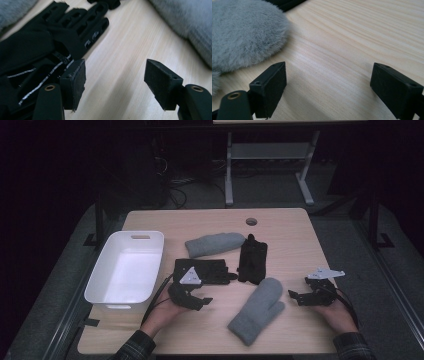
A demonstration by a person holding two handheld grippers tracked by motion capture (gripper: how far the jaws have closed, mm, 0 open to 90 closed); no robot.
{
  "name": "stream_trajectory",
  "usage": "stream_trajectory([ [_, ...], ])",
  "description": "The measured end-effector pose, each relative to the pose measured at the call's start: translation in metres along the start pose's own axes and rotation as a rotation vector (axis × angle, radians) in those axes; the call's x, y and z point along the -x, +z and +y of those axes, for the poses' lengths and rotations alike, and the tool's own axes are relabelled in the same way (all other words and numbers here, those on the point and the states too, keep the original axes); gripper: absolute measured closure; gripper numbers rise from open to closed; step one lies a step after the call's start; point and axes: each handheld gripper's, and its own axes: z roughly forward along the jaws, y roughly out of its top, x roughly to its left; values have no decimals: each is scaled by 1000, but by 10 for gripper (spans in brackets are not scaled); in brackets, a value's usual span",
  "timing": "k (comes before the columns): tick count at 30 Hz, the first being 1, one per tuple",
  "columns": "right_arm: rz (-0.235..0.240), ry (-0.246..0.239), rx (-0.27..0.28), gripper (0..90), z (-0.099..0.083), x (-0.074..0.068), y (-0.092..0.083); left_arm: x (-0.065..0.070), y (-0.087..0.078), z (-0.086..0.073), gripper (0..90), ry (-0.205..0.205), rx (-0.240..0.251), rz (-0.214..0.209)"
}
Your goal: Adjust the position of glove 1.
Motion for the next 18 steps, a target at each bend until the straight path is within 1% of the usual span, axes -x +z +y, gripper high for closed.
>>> stream_trajectory([
  [2, 0, 1, 0, 133, 0, 0, 0, -1, -2, 3, 329, -7, 9, -2],
  [3, 0, 0, 0, 131, 0, 0, 0, -3, -4, 9, 329, -6, 11, 3],
  [6, 0, 0, 1, 131, 0, 0, 0, -7, -6, 17, 331, -10, 26, 14],
  [10, 0, 0, 1, 131, 0, 0, 0, -15, -4, 28, 331, -20, 36, 28],
  [12, 0, 1, 0, 131, 0, 0, 0, -19, -2, 33, 340, -17, 38, 33],
  [13, -1, 1, 0, 131, 0, 0, 0, -23, -1, 37, 343, -14, 39, 45],
  [14, -1, 0, 1, 131, 0, 0, 0, -23, -1, 37, 349, -14, 39, 45],
  [15, -1, 0, 1, 131, 0, 0, 0, -30, 1, 43, 357, -32, 39, 54],
  [16, -1, 0, 1, 132, 0, 0, 0, -30, 1, 43, 360, -32, 39, 54],
  [17, -1, 0, 2, 131, 0, 0, 0, -35, 2, 48, 374, -48, 50, 59],
  [18, -1, 0, 2, 131, 0, 0, 0, -39, 3, 52, 384, -47, 51, 68],
])
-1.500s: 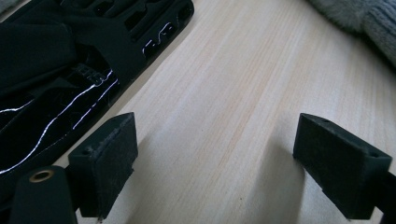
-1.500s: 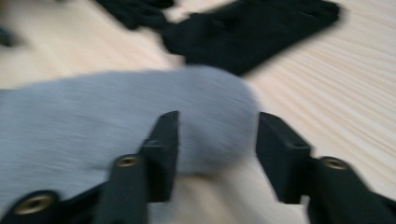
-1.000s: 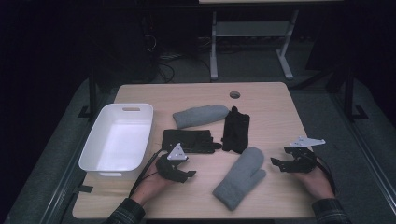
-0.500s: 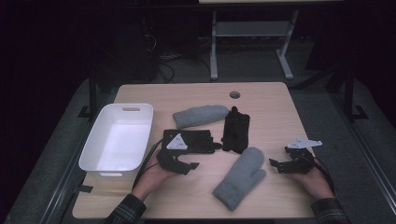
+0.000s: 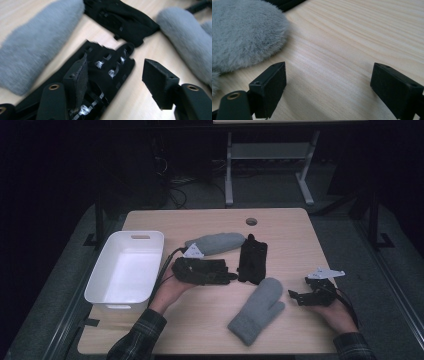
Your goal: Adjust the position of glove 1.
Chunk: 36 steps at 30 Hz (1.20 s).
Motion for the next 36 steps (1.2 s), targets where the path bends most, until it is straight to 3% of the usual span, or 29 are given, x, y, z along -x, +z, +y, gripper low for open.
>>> stream_trajectory([
  [12, -1, 0, 1, 132, 0, 0, 0, -33, 23, 41, 461, 0, -30, 56],
  [14, -1, -1, 1, 132, 0, 0, 0, -40, 28, 47, 465, 14, -44, 68],
  [19, -2, 0, 1, 132, 0, 0, 0, -57, 40, 55, 469, 3, -52, 73],
  [28, -2, 1, 1, 132, 0, 0, 0, -88, 66, 56, 461, -32, -70, 54],
  [36, -2, 2, 1, 132, 0, 0, 0, -98, 89, 44, 451, -49, -104, 35],
])
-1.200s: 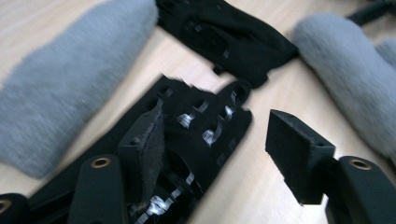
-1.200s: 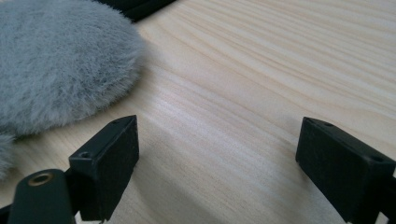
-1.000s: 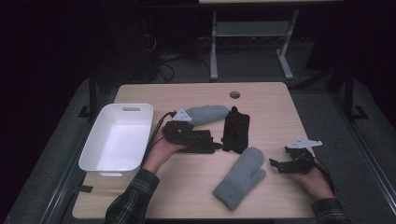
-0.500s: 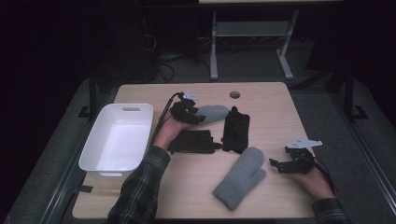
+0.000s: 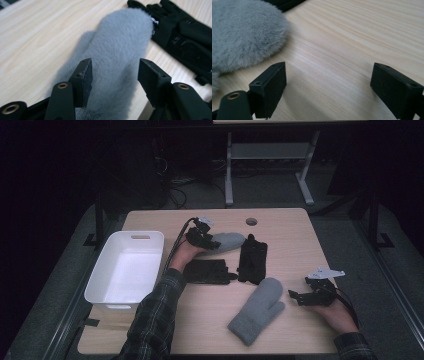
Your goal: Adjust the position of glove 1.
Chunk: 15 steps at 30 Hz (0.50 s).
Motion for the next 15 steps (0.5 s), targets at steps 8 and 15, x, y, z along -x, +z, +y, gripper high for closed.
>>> stream_trajectory([
  [8, 0, 0, 0, 132, 0, 0, 0, -2, 10, -5, 777, 35, -42, 11],
  [15, 0, 0, 0, 132, 0, 0, 0, -4, 2, 0, 859, 4, -14, 38],
])
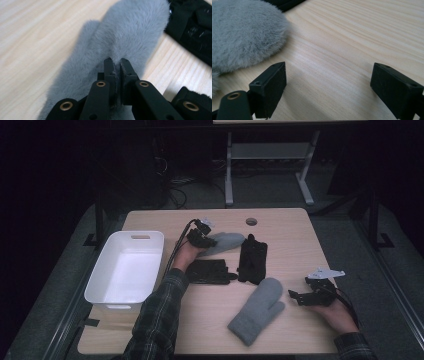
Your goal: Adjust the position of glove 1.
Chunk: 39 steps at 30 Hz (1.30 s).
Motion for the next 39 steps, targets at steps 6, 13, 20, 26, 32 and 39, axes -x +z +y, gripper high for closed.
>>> stream_trajectory([
  [6, 0, 0, 0, 132, 0, 0, 0, 2, -23, 7, 861, -69, 41, 12],
  [13, 0, -2, -1, 132, 0, 0, 0, 16, -54, 10, 861, -88, 54, 3],
  [20, -1, -1, -1, 132, 0, 0, 0, 53, -89, 0, 861, -73, 46, -12],
  [26, -3, 0, -1, 132, 0, 0, 0, 82, -103, -15, 861, -63, 37, -22],
  [32, -3, 2, 0, 132, 0, 0, 0, 106, -116, -34, 861, -66, 35, -23],
  [39, -3, 3, 0, 132, 0, 0, 0, 126, -118, -54, 860, -54, 4, -36],
])
